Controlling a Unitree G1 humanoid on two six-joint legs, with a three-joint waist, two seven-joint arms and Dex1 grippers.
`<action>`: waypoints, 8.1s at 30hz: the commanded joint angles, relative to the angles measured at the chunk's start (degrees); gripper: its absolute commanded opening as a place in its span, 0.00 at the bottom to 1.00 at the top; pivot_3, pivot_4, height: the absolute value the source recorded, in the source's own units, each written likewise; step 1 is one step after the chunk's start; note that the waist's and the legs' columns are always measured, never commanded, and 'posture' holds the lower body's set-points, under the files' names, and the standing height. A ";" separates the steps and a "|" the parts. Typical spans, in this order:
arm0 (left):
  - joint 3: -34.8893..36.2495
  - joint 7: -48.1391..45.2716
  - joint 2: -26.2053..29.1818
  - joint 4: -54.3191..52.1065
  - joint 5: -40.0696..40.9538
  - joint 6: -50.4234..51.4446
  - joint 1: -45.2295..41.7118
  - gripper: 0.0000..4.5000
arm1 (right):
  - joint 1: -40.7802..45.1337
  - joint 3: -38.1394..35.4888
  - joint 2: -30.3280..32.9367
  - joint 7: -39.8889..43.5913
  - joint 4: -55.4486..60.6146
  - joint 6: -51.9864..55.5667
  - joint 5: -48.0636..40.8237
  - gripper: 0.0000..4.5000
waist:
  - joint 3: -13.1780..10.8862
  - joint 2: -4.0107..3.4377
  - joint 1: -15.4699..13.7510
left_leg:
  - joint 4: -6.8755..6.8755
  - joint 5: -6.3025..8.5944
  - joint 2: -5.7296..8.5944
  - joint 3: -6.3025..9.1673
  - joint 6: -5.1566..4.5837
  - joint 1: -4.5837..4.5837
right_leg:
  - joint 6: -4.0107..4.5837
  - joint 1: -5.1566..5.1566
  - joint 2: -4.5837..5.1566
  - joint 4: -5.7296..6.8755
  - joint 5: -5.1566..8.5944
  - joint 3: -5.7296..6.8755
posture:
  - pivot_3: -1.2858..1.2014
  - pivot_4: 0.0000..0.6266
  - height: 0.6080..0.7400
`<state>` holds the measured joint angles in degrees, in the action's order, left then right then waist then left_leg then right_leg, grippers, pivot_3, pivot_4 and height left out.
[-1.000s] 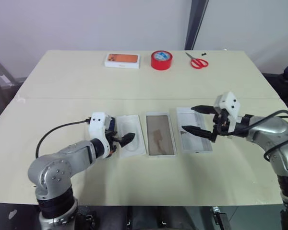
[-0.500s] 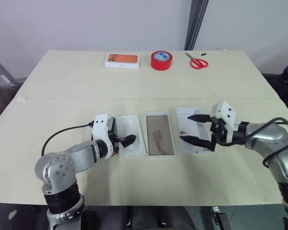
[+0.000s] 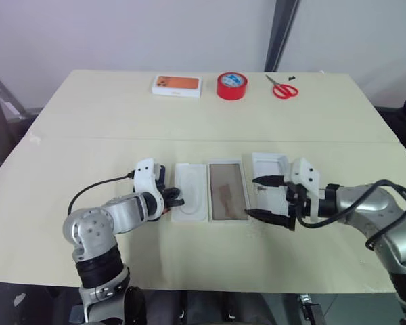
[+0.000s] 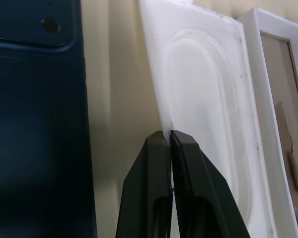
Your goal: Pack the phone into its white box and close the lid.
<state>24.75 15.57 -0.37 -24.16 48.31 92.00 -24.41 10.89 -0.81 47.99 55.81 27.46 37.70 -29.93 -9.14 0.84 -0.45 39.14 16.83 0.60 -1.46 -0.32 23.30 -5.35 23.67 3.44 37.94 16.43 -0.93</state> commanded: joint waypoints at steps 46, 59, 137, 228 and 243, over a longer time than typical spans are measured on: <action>15.30 1.56 5.47 4.70 11.96 0.50 -10.35 0.00 | 21.02 28.05 -21.35 -1.51 -8.41 -1.60 27.14 0.54 | -0.14 0.24 0.23 | 0.00 -0.24 0.04 0.09 0.47 0.07 | 0.00 0.14 0.01 0.05 0.00 0.06 | 0.52 0.24 0.88; 3.54 2.71 3.44 9.31 7.78 0.50 -11.97 0.00 | 15.16 14.60 -7.51 3.81 -1.86 -2.48 18.12 0.76 | -0.16 0.26 0.24 | -0.04 -0.16 0.09 0.12 0.34 0.08 | 0.00 0.12 0.06 0.04 0.00 0.06 | 0.52 0.24 0.88; -4.70 -45.21 39.68 -5.66 -11.03 -47.35 29.40 0.79 | 26.49 25.87 -26.18 -7.19 -18.89 -3.71 31.59 0.01 | -0.18 0.23 2.85 | -0.93 -0.30 0.08 0.05 0.45 0.09 | 0.17 0.66 0.19 0.07 -0.05 0.03 | 0.52 0.24 0.88; -2.03 11.71 34.83 13.75 64.69 -34.13 17.39 0.01 | 38.23 33.92 -34.59 -8.42 -16.21 12.71 40.22 0.00 | 0.35 0.33 2.88 | -0.98 -0.45 0.12 0.17 0.72 0.10 | 0.21 0.79 0.17 0.13 -0.04 0.07 | 0.52 0.24 0.88; -17.82 13.14 26.92 16.33 59.26 -39.52 0.89 0.01 | 29.57 14.60 -16.80 -3.09 -12.57 2.80 28.15 0.00 | 0.26 0.45 1.37 | -0.95 -0.53 0.18 0.11 0.82 0.16 | 0.19 0.65 0.17 -0.09 -0.05 0.08 | 0.52 0.24 0.88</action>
<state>8.20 29.99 26.87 -8.25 109.23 52.41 -21.72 40.44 15.17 30.60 52.81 13.79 42.28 -1.13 -8.88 1.29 0.91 38.20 16.30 0.78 -1.38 0.50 23.46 -5.17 24.34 3.58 37.86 16.37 -0.89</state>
